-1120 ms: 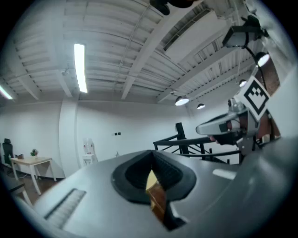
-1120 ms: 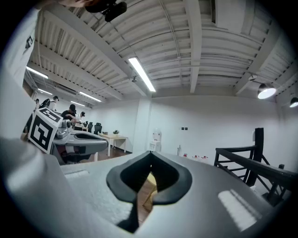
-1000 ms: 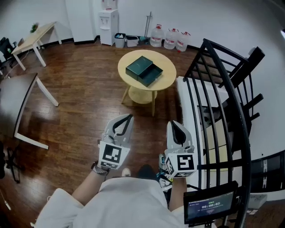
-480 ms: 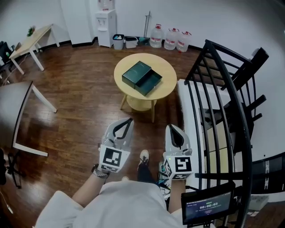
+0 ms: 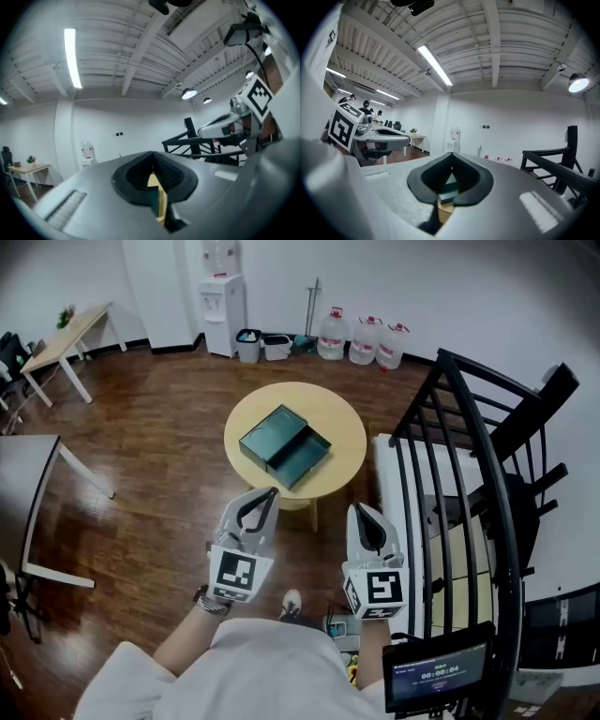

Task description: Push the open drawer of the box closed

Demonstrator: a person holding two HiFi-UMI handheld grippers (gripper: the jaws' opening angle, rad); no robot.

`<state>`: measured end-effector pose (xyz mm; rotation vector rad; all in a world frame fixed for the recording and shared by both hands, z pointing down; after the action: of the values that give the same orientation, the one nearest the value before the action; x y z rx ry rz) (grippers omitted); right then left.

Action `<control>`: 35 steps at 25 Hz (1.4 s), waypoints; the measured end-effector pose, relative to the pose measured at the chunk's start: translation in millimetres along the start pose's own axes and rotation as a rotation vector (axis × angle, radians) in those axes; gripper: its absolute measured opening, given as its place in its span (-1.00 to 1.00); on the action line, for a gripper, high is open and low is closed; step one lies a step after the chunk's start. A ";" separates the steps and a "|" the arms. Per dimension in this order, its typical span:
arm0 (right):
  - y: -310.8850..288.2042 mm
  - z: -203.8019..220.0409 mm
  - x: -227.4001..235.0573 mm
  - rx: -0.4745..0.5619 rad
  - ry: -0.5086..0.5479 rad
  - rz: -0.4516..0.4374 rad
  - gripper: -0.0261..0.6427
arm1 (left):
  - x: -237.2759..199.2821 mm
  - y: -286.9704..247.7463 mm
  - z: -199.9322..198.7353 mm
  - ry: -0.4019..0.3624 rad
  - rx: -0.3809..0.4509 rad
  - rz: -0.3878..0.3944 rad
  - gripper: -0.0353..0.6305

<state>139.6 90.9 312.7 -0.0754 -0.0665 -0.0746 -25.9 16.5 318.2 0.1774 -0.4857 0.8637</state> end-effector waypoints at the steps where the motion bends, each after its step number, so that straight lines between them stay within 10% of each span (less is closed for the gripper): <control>1: -6.8 -1.2 7.4 -0.001 0.000 -0.003 -0.91 | -0.9 -8.9 0.7 0.000 -0.002 0.000 -0.87; 29: -93.9 13.8 7.6 -0.061 -0.008 0.014 -0.90 | -63.5 -63.2 73.3 0.122 -0.058 0.042 -0.76; 35: -93.2 13.6 -8.7 -0.039 0.096 0.014 -0.59 | -69.5 -60.0 95.5 0.147 -0.079 0.066 -0.71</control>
<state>122.9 -0.1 332.4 -0.1112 0.0315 -0.0653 -50.5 -102.3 371.3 0.0248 -0.3890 0.9134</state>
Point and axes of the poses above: the fingertips, and each gripper's own axes: y backward along the fingers, x to its right, z out of its underside, the point moved 5 cm from there along y, backward along the fingers, and after that the axes turned 11 degrees about -y, right-handed, at the moved point
